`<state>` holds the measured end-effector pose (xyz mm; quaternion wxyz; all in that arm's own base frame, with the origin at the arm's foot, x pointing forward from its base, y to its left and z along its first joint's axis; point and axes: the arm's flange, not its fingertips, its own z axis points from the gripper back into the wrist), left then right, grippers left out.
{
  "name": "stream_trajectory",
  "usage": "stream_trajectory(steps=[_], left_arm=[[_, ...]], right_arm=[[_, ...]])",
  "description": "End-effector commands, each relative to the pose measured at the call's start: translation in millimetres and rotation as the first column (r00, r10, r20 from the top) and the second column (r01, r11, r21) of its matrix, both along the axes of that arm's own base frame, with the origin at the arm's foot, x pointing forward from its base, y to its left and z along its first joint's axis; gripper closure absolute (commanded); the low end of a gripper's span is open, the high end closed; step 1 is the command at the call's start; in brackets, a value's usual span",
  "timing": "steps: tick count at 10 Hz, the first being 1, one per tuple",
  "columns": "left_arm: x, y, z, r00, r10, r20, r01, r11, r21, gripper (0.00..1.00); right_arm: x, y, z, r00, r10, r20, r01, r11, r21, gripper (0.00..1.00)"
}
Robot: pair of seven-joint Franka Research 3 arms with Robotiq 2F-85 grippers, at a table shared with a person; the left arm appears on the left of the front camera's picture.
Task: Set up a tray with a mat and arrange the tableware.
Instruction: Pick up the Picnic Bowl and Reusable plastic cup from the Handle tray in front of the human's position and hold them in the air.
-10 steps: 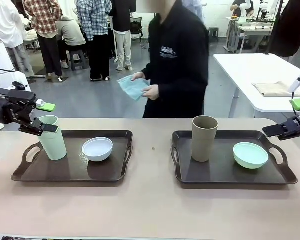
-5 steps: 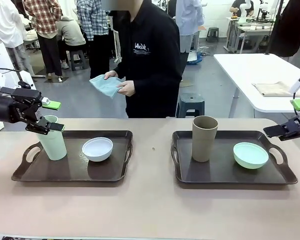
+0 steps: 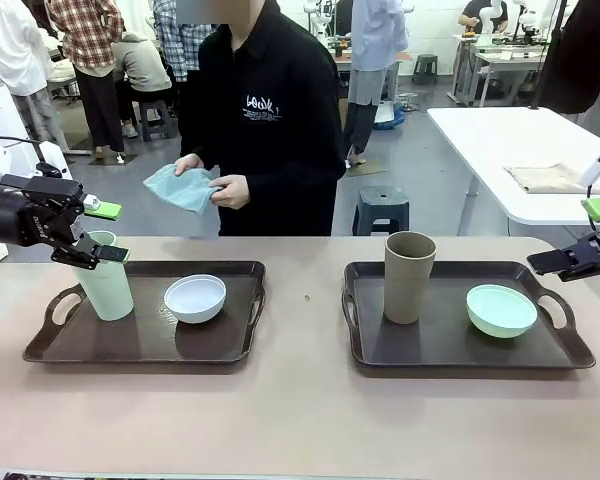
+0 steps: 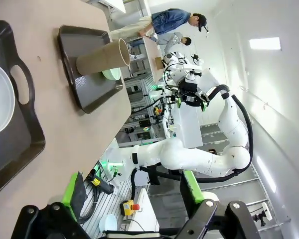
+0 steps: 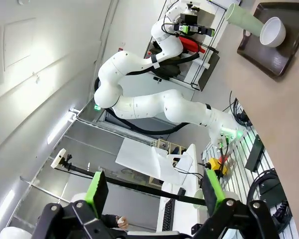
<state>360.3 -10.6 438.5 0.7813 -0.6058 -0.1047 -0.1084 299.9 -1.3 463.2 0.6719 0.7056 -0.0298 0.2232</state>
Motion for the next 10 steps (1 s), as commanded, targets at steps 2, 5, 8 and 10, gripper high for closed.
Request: stream_trajectory(steps=[2,5,8,10], left_arm=[[0.5,-2.9,-0.6,1.0,0.003,0.005,-0.003,1.0,-0.012,0.0],[0.5,-2.9,-0.6,1.0,0.003,0.005,-0.003,1.0,-0.012,0.0],[0.5,-2.9,-0.6,1.0,0.003,0.005,-0.003,1.0,-0.012,0.0],[0.5,-2.9,-0.6,1.0,0.003,0.005,-0.003,1.0,-0.012,0.0]], right_arm=[[-10.3,0.7,23.8,0.994,-0.11,0.002,0.11,0.994,-0.008,0.0],[0.3,-3.6,5.4,0.999,-0.034,0.004,0.034,0.999,-0.009,0.0],[0.3,-3.6,5.4,0.999,-0.034,0.004,0.034,0.999,-0.009,0.0],[0.3,-3.6,5.4,0.999,-0.034,0.004,0.034,0.999,-0.009,0.0]])
